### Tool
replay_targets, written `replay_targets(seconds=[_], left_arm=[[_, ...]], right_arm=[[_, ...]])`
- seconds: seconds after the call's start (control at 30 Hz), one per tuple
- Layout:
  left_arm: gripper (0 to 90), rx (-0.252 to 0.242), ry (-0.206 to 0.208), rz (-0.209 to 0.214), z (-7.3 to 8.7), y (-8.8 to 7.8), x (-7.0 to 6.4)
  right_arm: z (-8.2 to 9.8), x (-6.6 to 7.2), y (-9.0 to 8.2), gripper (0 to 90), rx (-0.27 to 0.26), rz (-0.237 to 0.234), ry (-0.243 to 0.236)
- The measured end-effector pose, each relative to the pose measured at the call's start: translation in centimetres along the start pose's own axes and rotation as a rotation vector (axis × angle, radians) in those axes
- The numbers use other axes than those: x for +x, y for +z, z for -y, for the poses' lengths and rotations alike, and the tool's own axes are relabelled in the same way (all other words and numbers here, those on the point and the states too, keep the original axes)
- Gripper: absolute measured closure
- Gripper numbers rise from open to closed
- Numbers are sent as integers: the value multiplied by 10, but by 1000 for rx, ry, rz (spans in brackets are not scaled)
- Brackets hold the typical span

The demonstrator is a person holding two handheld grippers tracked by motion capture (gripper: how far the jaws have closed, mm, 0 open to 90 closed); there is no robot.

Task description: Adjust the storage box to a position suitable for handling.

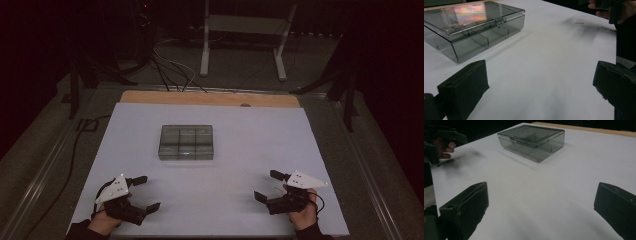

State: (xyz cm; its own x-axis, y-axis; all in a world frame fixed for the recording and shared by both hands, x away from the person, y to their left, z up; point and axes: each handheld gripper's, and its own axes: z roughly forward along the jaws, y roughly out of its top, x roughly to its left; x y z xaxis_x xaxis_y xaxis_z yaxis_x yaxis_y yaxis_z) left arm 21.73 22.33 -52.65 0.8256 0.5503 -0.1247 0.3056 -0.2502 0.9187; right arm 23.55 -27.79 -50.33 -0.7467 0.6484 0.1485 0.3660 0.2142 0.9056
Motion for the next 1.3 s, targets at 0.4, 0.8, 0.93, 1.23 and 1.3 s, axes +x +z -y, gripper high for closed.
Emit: replay_targets(seconds=[0.4, 0.8, 0.93, 1.23, 1.3], left_arm=[[8, 29, 28, 24, -5, 0, -1], [8, 36, 78, 70, -18, -2, -12], [8, 20, 72, 69, -26, -2, -13], [8, -25, 37, 70, -45, -8, 0], [8, -35, 31, 58, -52, -10, 5]], right_arm=[[-1, 4, 3, 0, -10, -27, 18], [-9, 10, 0, 0, -24, -49, -25], [-11, 13, 1, 0, -14, -25, -38], [-13, 17, -4, 0, -80, -9, -81], [-14, 16, -6, 0, -137, 6, -103]])
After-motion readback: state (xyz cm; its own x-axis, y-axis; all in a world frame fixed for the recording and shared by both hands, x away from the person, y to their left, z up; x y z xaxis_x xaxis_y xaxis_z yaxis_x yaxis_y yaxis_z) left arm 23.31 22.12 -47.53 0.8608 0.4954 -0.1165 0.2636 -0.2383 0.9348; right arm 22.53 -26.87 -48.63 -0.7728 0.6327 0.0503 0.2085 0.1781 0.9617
